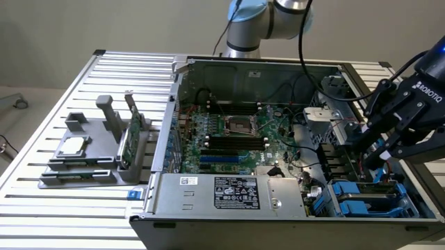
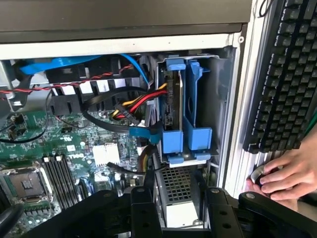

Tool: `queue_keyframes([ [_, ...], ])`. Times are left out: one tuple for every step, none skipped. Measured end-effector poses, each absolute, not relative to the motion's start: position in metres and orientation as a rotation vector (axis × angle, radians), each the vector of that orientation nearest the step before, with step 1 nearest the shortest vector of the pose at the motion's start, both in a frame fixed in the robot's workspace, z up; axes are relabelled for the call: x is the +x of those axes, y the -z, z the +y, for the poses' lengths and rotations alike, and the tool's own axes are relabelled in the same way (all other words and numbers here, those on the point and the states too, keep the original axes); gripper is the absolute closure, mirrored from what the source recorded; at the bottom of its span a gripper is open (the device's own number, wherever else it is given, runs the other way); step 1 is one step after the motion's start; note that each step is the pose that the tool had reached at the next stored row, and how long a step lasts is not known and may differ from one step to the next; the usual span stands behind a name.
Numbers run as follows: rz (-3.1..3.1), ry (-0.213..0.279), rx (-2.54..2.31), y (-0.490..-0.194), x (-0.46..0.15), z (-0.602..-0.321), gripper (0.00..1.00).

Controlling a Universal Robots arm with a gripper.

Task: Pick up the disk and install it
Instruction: 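Insert the second disk wire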

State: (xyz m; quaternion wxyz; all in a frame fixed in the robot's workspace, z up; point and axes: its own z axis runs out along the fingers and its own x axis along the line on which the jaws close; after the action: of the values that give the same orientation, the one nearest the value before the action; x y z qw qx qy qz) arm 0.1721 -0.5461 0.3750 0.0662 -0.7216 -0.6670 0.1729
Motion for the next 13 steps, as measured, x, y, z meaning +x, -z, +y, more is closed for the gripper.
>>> queue_keyframes([
  [-2.014, -0.517, -2.179, -0.375, 0.172, -0.5433, 0.58],
  [-2.017, -0.512, -2.183, -0.3749, 0.1719, -0.541, 0.58],
  [-2.02, -0.505, -2.188, -0.375, 0.1718, -0.5393, 0.58],
  [-2.025, -0.496, -2.194, -0.375, 0.1718, -0.5379, 0.58],
  [-2.03, -0.484, -2.202, -0.375, 0.1719, -0.537, 0.58],
  [-2.036, -0.473, -2.21, -0.375, 0.1719, -0.5365, 0.58],
  [-2.042, -0.46, -2.218, -0.375, 0.1719, -0.5363, 0.58],
  [-2.048, -0.448, -2.227, -0.375, 0.1719, -0.5362, 0.58],
  [-2.054, -0.436, -2.236, -0.375, 0.1719, -0.5362, 0.58],
  [-2.061, -0.424, -2.245, -0.375, 0.1719, -0.5362, 0.58],
  [-2.068, -0.411, -2.255, -0.375, 0.1719, -0.5362, 0.58],
  [-2.074, -0.398, -2.264, -0.375, 0.1718, -0.5361, 0.58],
  [-2.079, -0.387, -2.273, -0.375, 0.1719, -0.5362, 0.58],
])
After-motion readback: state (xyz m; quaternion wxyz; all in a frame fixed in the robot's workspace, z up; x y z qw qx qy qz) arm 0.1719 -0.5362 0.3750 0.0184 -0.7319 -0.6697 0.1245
